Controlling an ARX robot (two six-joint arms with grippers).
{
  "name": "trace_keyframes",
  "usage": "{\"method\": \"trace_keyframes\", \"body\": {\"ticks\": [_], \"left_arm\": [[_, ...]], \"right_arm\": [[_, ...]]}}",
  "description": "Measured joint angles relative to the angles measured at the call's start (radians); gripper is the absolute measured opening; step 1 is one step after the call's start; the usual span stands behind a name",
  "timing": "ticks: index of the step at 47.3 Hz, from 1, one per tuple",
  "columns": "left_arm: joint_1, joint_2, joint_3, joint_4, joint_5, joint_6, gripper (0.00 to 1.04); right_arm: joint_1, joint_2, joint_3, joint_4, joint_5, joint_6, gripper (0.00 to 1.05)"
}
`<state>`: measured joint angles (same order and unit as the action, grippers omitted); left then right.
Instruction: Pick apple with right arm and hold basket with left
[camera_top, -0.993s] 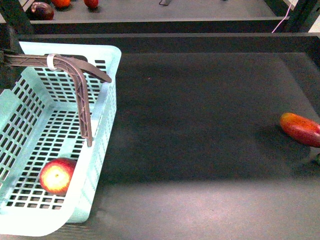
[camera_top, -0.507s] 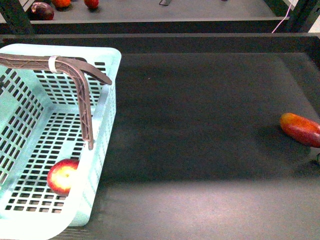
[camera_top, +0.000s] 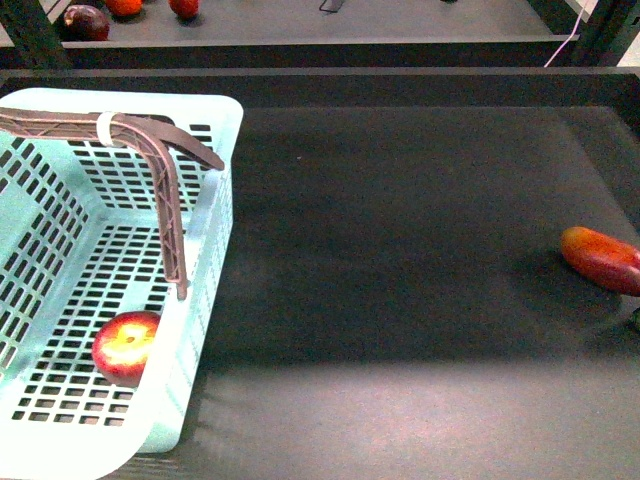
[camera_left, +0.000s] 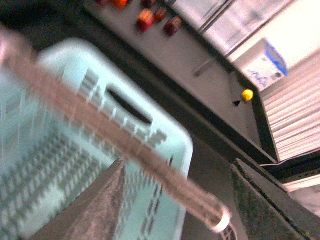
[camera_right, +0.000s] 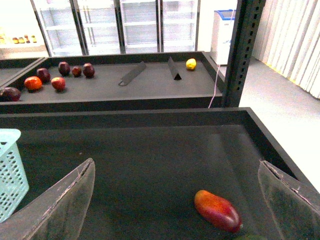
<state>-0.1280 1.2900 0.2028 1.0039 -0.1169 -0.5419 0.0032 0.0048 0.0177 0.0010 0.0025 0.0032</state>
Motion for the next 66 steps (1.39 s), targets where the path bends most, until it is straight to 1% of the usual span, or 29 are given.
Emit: {"method": "trace_keyframes", "body": {"ticks": [2, 4, 5, 9, 10, 12, 14, 15, 20, 39, 45, 55, 66], "left_arm": [[0.011, -0.021, -0.020, 0.066, 0.003, 0.155, 0.50], [0.021, -0.058, -0.044, 0.072, 0.013, 0.307, 0.41], [0.024, -0.071, -0.054, 0.068, 0.015, 0.346, 0.38], [0.035, -0.124, -0.089, 0.030, 0.033, 0.443, 0.24], [0.040, -0.148, -0.099, 0.014, 0.037, 0.461, 0.18], [0.045, -0.183, -0.110, -0.006, 0.040, 0.484, 0.11], [0.070, -0.219, -0.121, -0.030, 0.075, 0.497, 0.04], [0.092, -0.245, -0.127, -0.048, 0.105, 0.506, 0.04], [0.122, -0.323, -0.147, -0.106, 0.110, 0.519, 0.03], [0.124, -0.647, -0.187, -0.381, 0.117, 0.528, 0.03], [0.124, -0.772, -0.187, -0.493, 0.117, 0.528, 0.03], [0.124, -0.899, -0.187, -0.615, 0.117, 0.530, 0.03], [0.124, -0.998, -0.188, -0.711, 0.117, 0.530, 0.03]], "right_arm": [[0.000, 0.000, 0.000, 0.000, 0.000, 0.000, 0.96], [0.000, 0.000, 0.000, 0.000, 0.000, 0.000, 0.96], [0.000, 0.000, 0.000, 0.000, 0.000, 0.000, 0.96], [0.000, 0.000, 0.000, 0.000, 0.000, 0.000, 0.96], [0.000, 0.000, 0.000, 0.000, 0.000, 0.000, 0.96], [0.000, 0.000, 0.000, 0.000, 0.000, 0.000, 0.96], [0.000, 0.000, 0.000, 0.000, 0.000, 0.000, 0.96], [0.000, 0.000, 0.000, 0.000, 0.000, 0.000, 0.96], [0.000, 0.000, 0.000, 0.000, 0.000, 0.000, 0.96], [0.000, 0.000, 0.000, 0.000, 0.000, 0.000, 0.96], [0.000, 0.000, 0.000, 0.000, 0.000, 0.000, 0.96], [0.000, 0.000, 0.000, 0.000, 0.000, 0.000, 0.96], [0.000, 0.000, 0.000, 0.000, 0.000, 0.000, 0.96]]}}
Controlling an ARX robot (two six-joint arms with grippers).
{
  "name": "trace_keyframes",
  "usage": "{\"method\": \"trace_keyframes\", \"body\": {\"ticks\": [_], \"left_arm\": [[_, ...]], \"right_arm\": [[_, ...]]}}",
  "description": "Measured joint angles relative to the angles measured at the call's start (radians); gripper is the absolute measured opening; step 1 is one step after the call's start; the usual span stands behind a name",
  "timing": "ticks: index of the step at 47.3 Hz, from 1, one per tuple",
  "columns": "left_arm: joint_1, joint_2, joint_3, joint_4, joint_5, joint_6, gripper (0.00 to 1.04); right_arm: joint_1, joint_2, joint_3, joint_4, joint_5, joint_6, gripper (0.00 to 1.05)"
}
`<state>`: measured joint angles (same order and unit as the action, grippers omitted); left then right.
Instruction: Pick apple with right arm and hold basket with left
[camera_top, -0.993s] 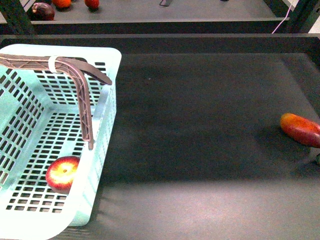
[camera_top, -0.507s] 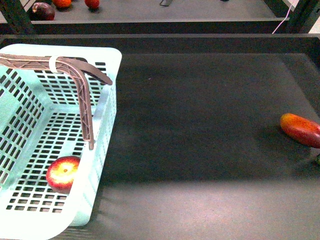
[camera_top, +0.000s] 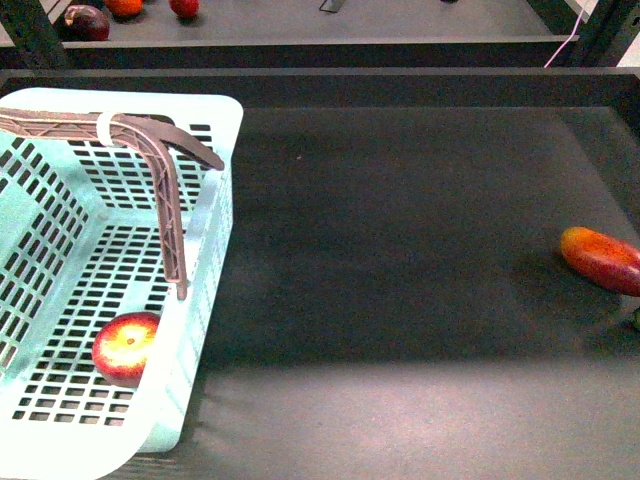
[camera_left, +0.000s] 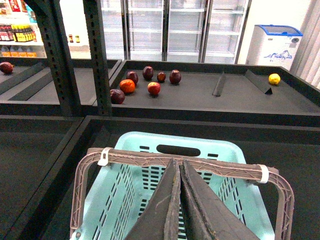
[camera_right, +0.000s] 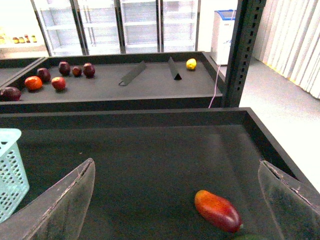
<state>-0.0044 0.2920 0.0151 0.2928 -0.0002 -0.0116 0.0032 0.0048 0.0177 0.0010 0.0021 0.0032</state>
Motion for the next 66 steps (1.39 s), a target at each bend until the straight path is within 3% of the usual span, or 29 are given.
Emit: {"method": "trace_keyframes", "body": {"ticks": [19, 23, 54, 60, 66], "left_arm": [[0.000, -0.121, 0.000, -0.121, 0.000, 0.000, 0.03], [0.000, -0.248, 0.000, -0.277, 0.000, 0.000, 0.03], [0.000, -0.286, 0.000, -0.291, 0.000, 0.000, 0.03], [0.000, -0.286, 0.000, -0.291, 0.000, 0.000, 0.25], [0.000, -0.286, 0.000, -0.291, 0.000, 0.000, 0.55]], "right_arm": [[0.000, 0.000, 0.000, 0.000, 0.000, 0.000, 0.96], [0.000, 0.000, 0.000, 0.000, 0.000, 0.000, 0.96], [0.000, 0.000, 0.000, 0.000, 0.000, 0.000, 0.96], [0.000, 0.000, 0.000, 0.000, 0.000, 0.000, 0.96], [0.000, 0.000, 0.000, 0.000, 0.000, 0.000, 0.96]]}}
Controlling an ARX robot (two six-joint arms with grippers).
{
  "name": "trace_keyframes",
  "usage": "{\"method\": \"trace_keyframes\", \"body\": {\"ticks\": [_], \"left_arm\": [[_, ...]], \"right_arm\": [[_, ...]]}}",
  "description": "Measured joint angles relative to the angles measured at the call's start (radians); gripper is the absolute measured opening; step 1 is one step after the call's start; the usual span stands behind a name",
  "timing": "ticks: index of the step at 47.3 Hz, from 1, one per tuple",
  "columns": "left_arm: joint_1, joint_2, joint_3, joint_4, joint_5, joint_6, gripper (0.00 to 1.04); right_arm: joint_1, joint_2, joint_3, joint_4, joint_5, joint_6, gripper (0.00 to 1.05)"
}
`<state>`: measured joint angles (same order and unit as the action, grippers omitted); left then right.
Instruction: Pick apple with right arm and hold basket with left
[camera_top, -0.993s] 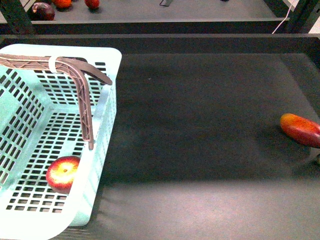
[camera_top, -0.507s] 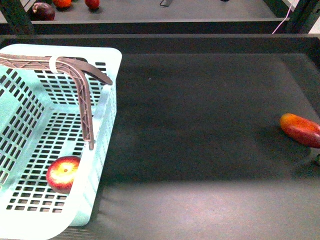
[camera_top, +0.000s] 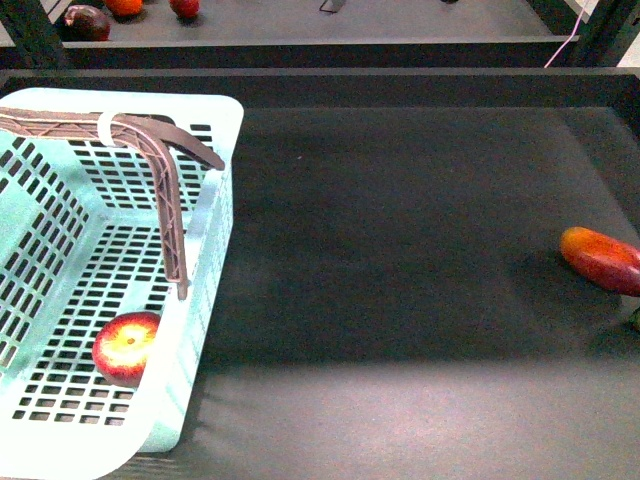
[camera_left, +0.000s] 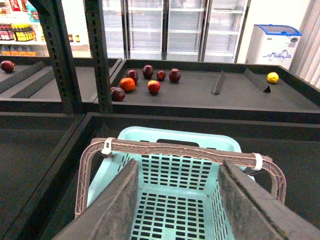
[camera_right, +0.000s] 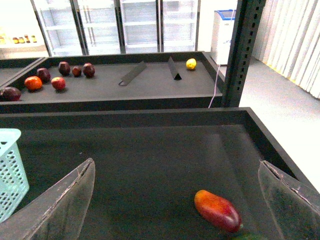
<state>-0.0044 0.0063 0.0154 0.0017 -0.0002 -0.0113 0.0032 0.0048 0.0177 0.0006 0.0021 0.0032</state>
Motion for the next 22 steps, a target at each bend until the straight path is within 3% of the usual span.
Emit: {"method": "trace_keyframes", "body": {"ticks": [11, 22], "left_arm": [[0.000, 0.000, 0.000, 0.000, 0.000, 0.000, 0.99], [0.000, 0.000, 0.000, 0.000, 0.000, 0.002, 0.98]], "right_arm": [[0.000, 0.000, 0.000, 0.000, 0.000, 0.000, 0.96], [0.000, 0.000, 0.000, 0.000, 0.000, 0.000, 0.96]]}}
